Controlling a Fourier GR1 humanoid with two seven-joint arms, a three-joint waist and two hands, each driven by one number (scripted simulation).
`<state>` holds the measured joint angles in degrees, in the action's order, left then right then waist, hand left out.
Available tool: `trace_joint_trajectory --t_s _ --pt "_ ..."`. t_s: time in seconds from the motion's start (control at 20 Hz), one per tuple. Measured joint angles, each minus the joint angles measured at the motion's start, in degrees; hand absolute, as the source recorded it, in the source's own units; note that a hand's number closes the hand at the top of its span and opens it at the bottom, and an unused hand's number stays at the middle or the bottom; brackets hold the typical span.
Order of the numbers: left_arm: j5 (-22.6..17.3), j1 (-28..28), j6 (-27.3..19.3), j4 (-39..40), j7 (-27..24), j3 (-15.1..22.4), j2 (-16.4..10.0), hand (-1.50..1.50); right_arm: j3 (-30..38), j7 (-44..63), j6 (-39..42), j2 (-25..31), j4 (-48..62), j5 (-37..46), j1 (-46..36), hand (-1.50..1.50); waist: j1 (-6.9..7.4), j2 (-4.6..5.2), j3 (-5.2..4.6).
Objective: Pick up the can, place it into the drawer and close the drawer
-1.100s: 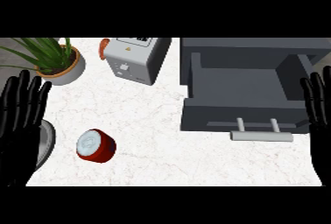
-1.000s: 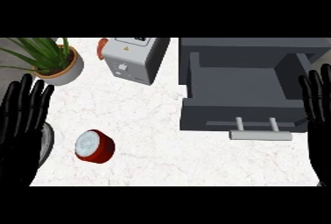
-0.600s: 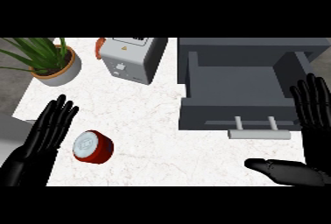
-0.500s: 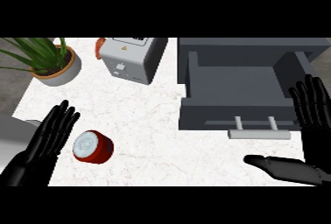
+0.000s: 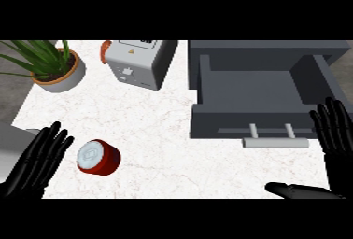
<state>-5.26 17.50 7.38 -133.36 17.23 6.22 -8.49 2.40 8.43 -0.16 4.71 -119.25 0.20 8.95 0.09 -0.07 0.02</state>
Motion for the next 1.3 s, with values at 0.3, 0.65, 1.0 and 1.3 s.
trace_joint_trajectory --t_s 0.3,0.65,1.0,1.3 --pt "-1.6 -0.8 0.0 0.3 2.6 -3.2 0.6 -1.50 1.1 -2.0 1.9 -0.5 -1.4 -1.1 4.0 -1.50 -0.13 0.01 -0.02" --pt "-0.8 -2.0 0.9 4.8 1.2 -4.9 2.0 -1.50 3.3 -4.4 4.0 -0.4 0.2 -2.3 5.0 -1.50 -0.13 0.04 -0.02" --pt "3.3 -2.6 1.6 12.7 -5.3 -4.2 4.1 -1.50 5.7 -5.9 6.1 0.3 0.9 -3.2 6.0 -1.50 -0.19 0.03 -0.03" --pt "4.5 -3.8 1.8 19.3 -10.5 -5.3 5.0 -1.50 7.7 -4.3 7.5 0.7 0.0 -4.7 5.1 -1.50 -0.17 0.03 -0.03"
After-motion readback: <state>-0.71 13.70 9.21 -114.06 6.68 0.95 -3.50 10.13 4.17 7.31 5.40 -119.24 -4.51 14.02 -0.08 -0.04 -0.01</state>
